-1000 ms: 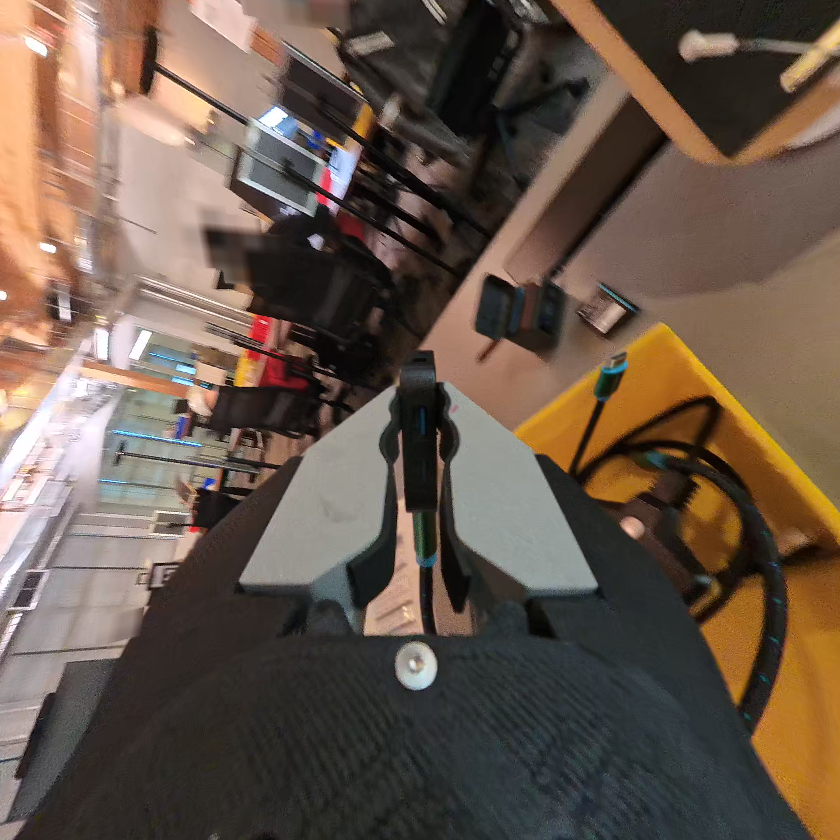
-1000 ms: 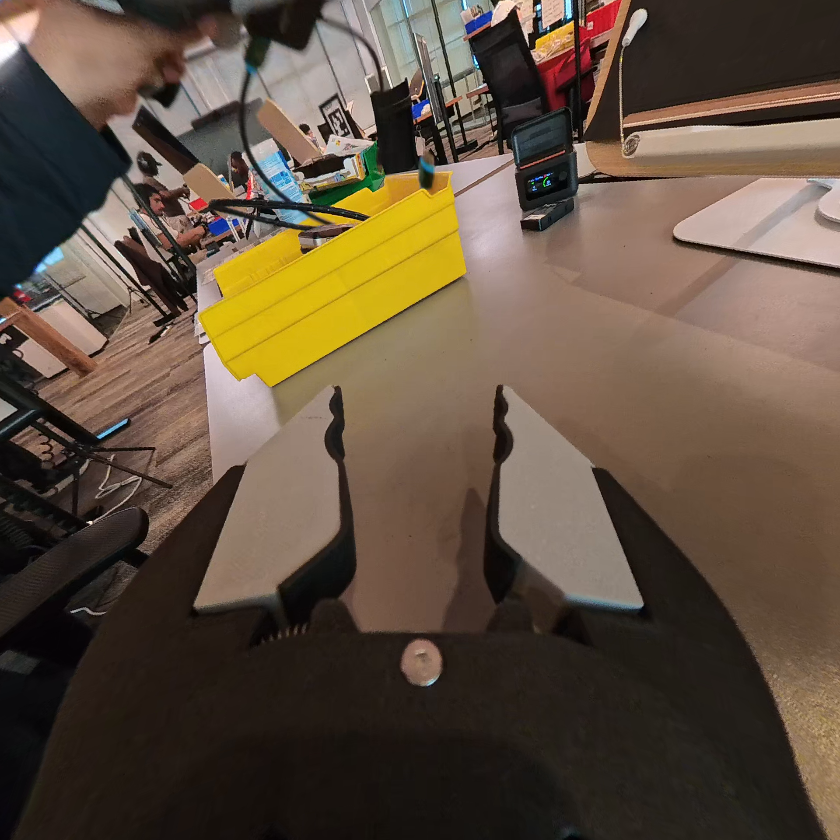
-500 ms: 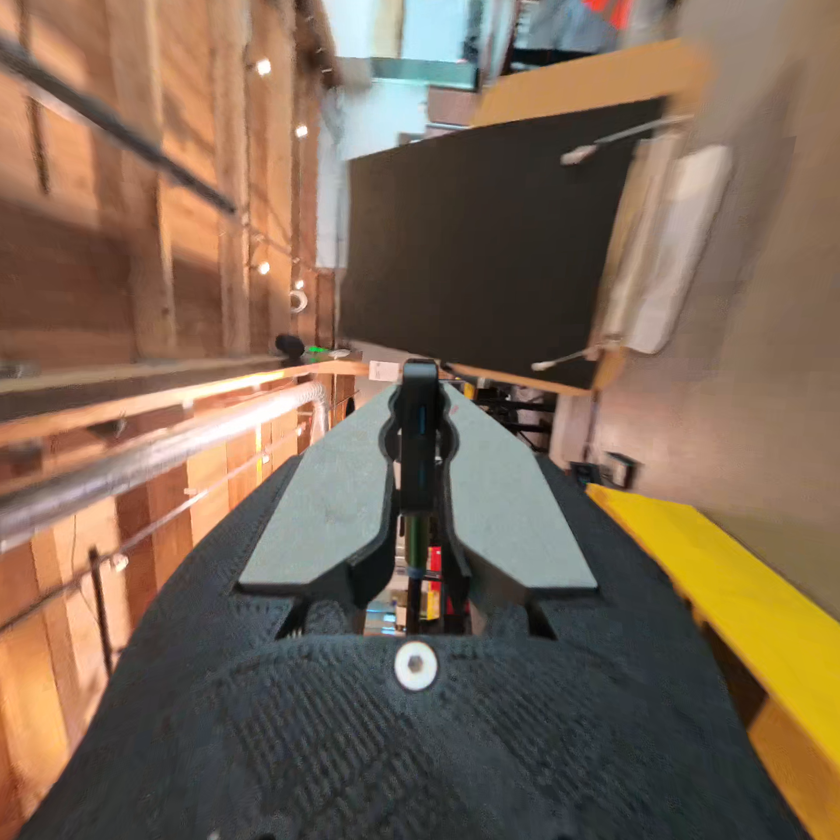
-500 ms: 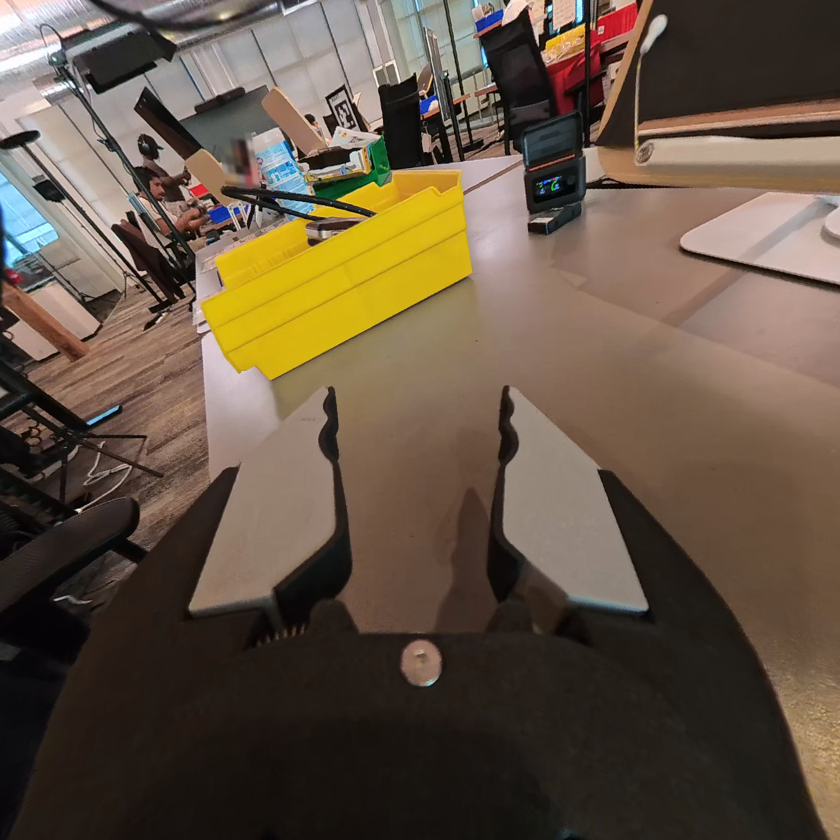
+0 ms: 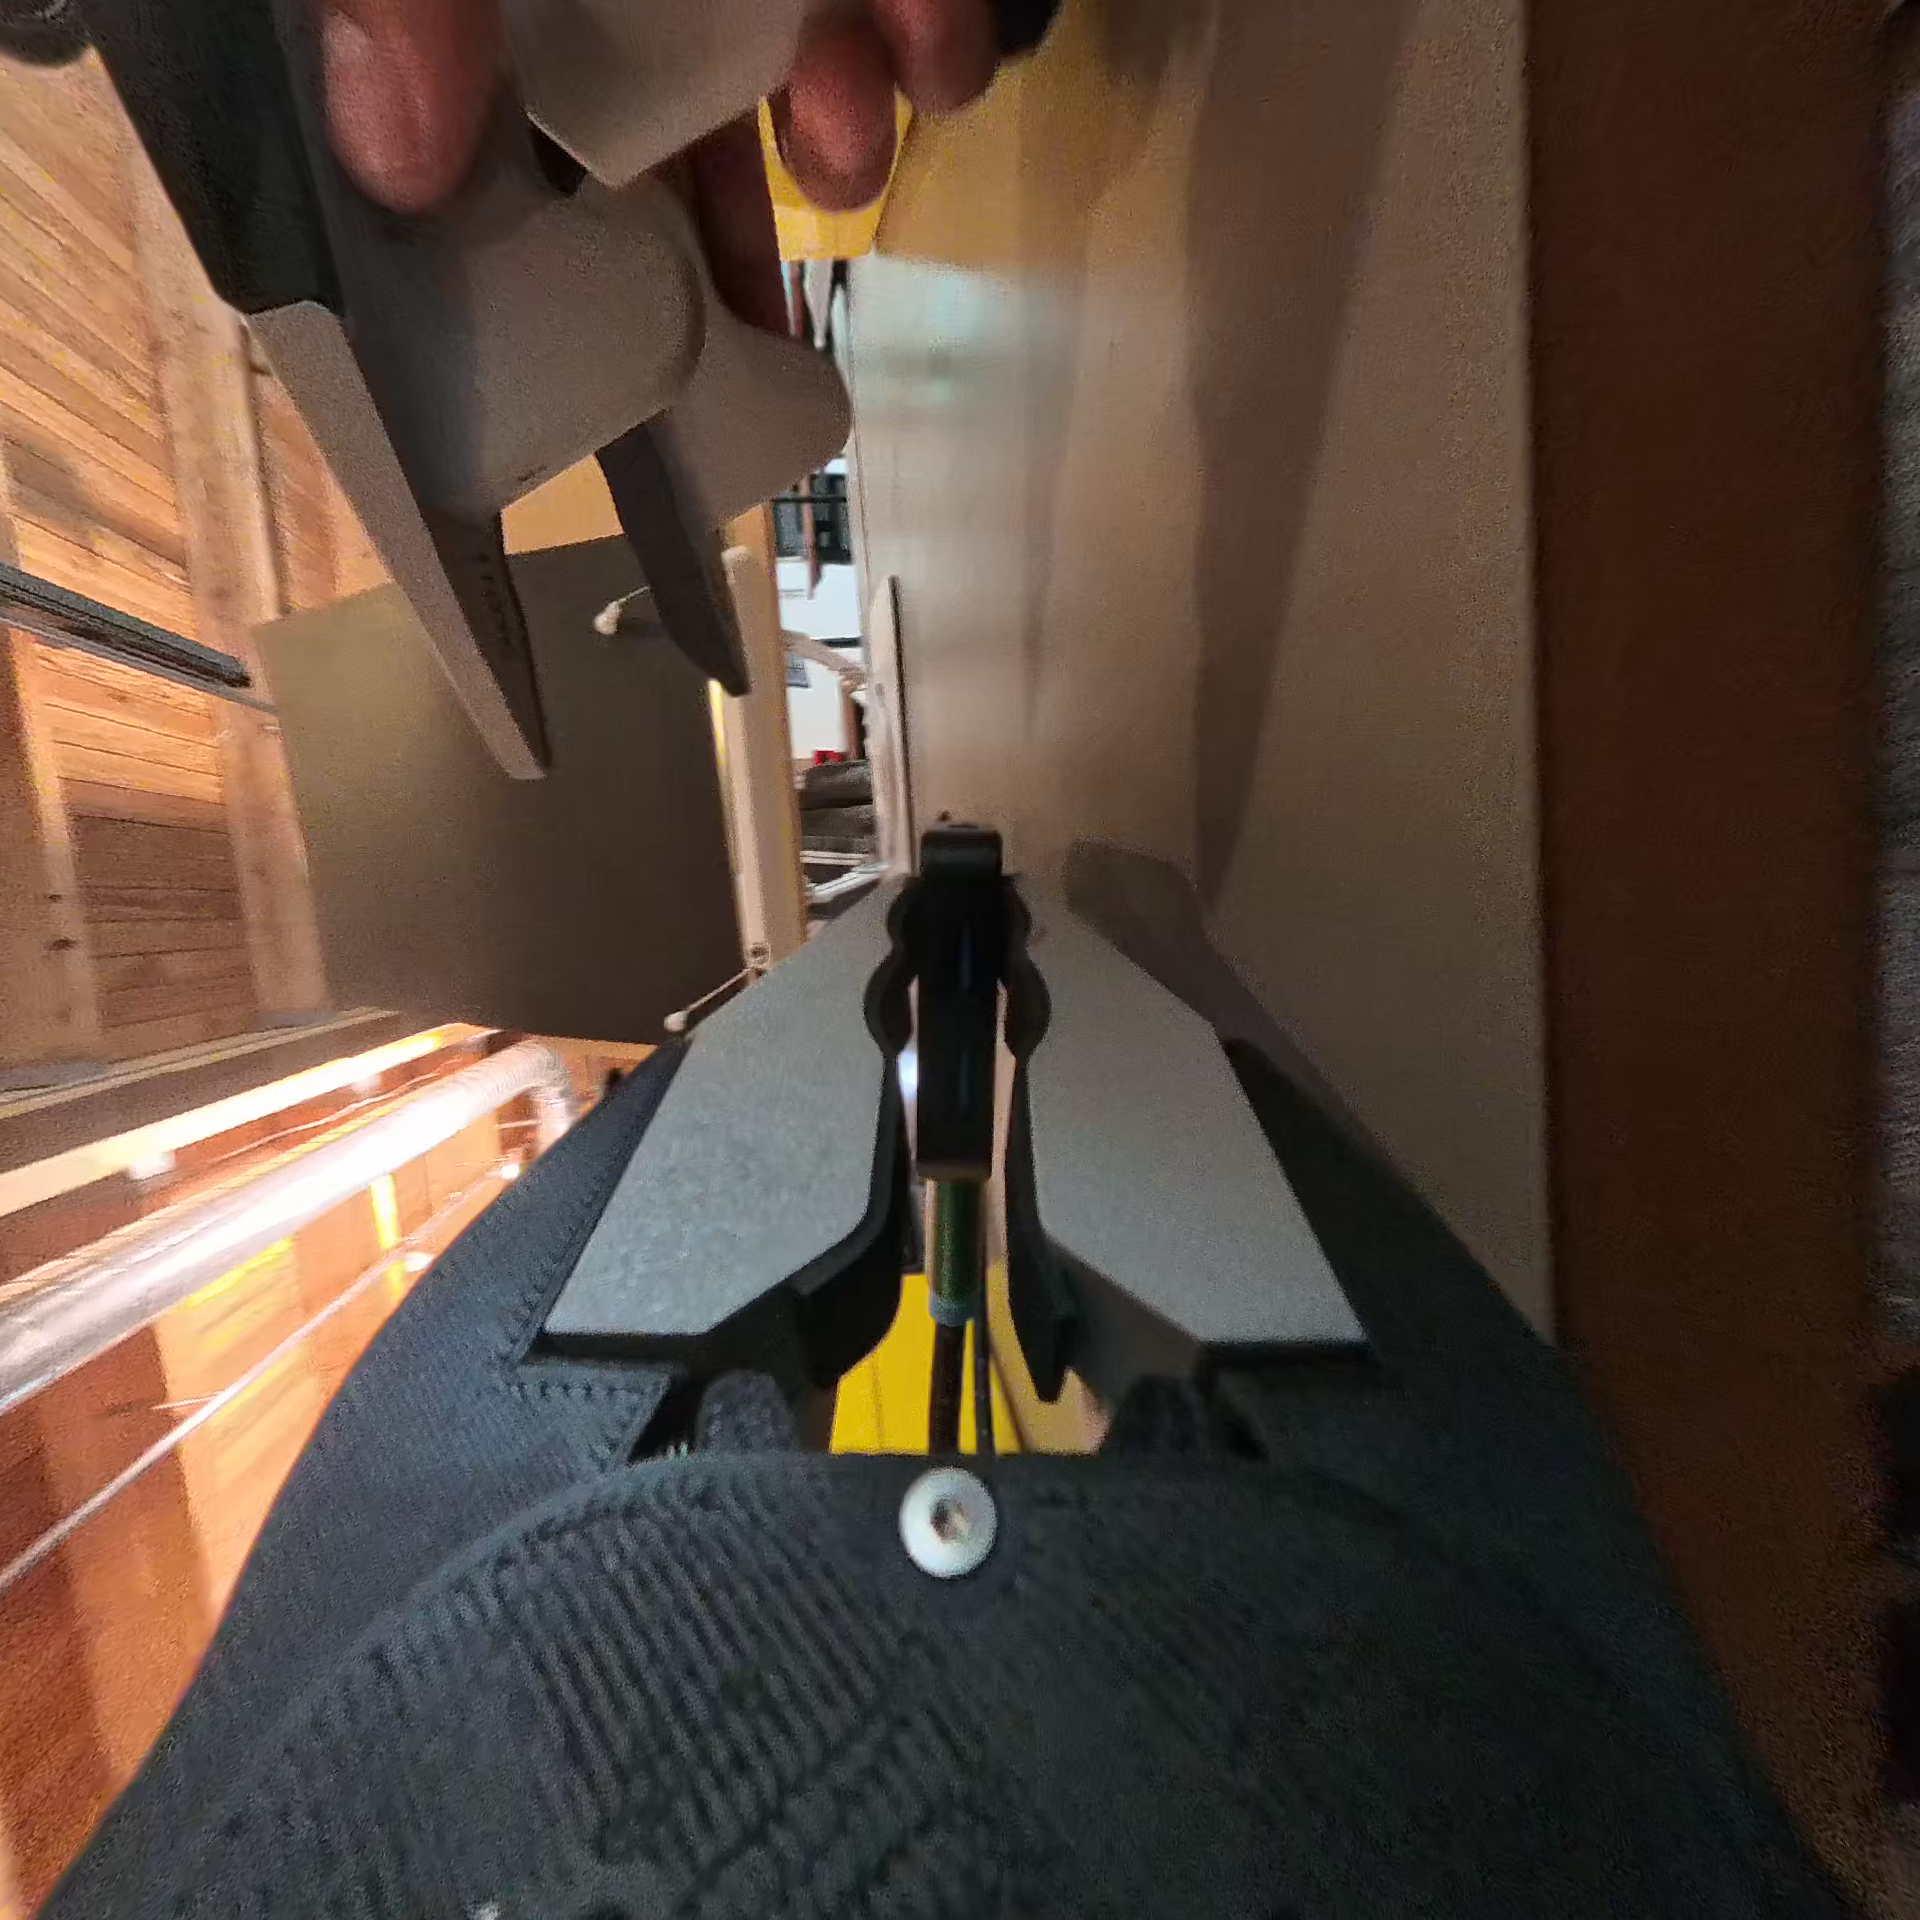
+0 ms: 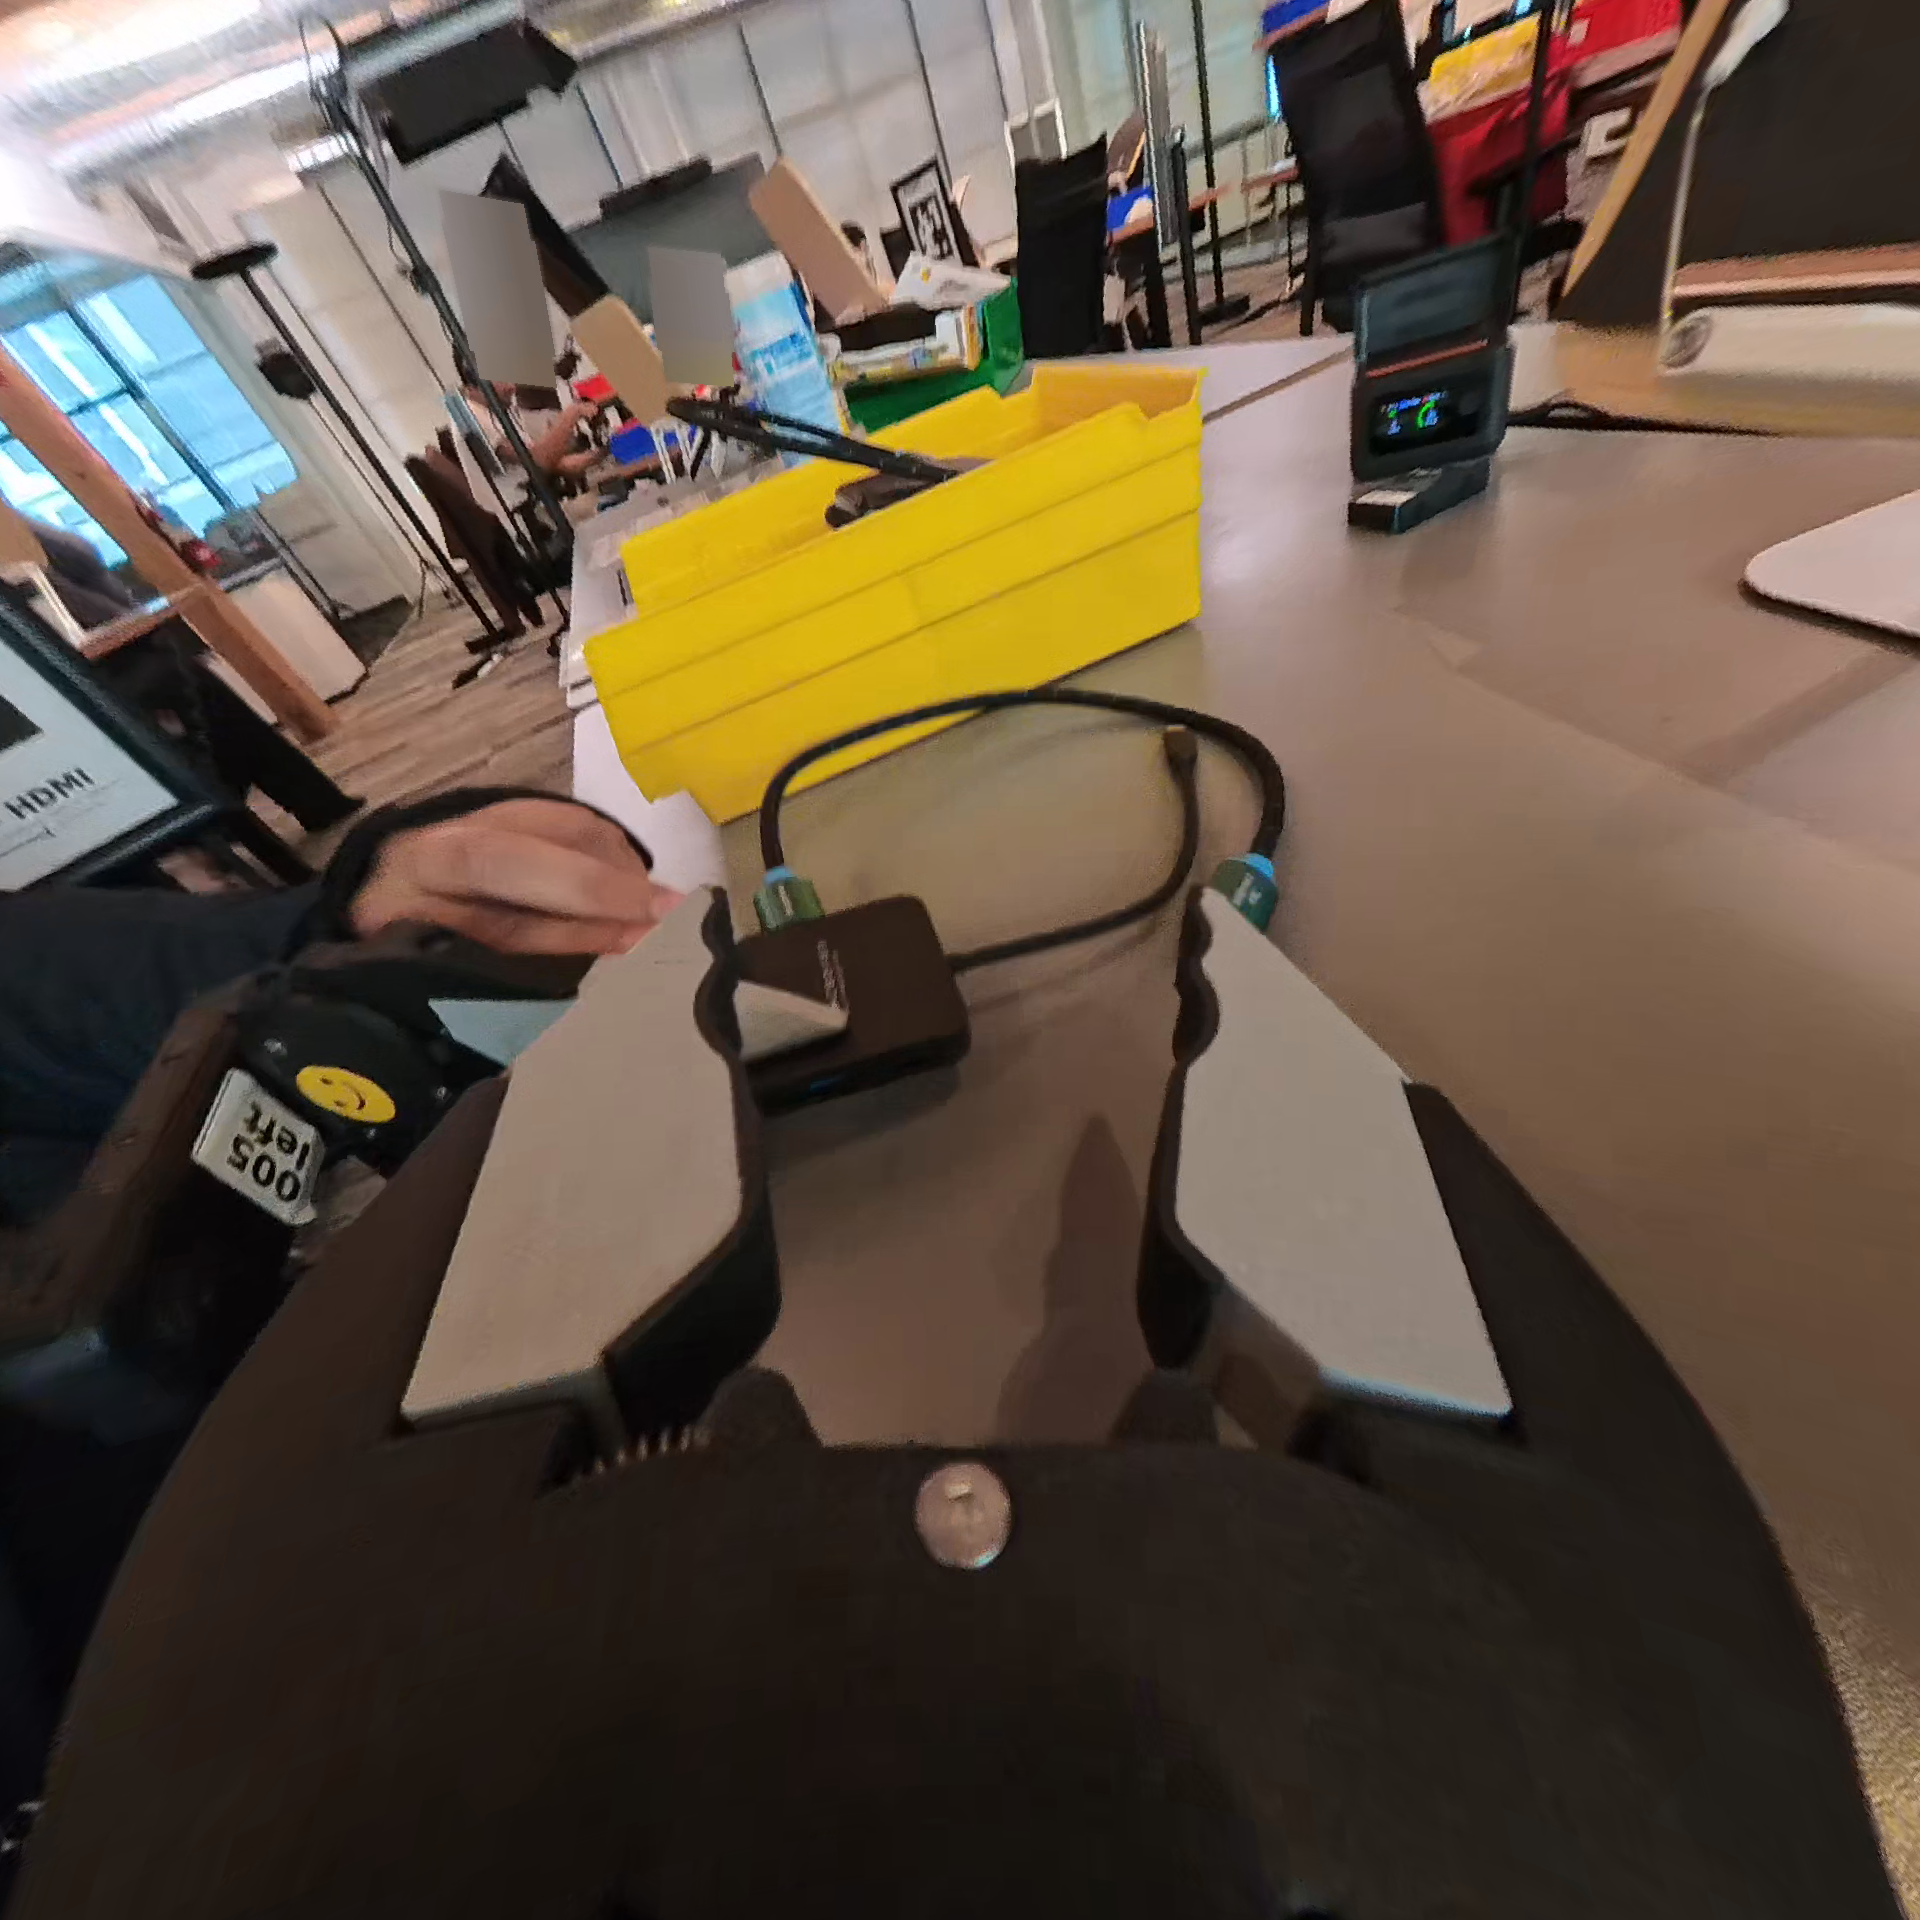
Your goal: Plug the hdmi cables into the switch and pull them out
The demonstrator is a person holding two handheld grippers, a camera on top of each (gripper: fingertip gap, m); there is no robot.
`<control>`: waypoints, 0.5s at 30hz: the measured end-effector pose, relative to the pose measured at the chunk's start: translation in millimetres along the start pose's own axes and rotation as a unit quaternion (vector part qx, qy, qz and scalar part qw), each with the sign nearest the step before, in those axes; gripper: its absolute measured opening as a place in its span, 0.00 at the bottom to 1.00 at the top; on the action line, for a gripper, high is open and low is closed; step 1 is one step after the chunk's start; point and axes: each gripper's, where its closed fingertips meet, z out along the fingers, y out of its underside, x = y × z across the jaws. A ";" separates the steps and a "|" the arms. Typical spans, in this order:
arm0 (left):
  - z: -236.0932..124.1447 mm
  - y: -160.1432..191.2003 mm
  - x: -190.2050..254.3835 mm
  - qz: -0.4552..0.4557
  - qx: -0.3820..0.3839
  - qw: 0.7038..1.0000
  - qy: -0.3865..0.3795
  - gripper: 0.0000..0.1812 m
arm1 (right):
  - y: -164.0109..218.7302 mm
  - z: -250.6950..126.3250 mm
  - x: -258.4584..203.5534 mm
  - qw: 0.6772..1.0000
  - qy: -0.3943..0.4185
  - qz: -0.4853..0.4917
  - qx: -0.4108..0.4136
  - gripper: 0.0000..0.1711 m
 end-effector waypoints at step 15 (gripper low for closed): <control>109.9 38.9 -86.1 -0.183 0.059 0.976 -0.106 0.06 | -20.0 32.0 71.0 0.987 0.140 -0.076 -0.015 0.50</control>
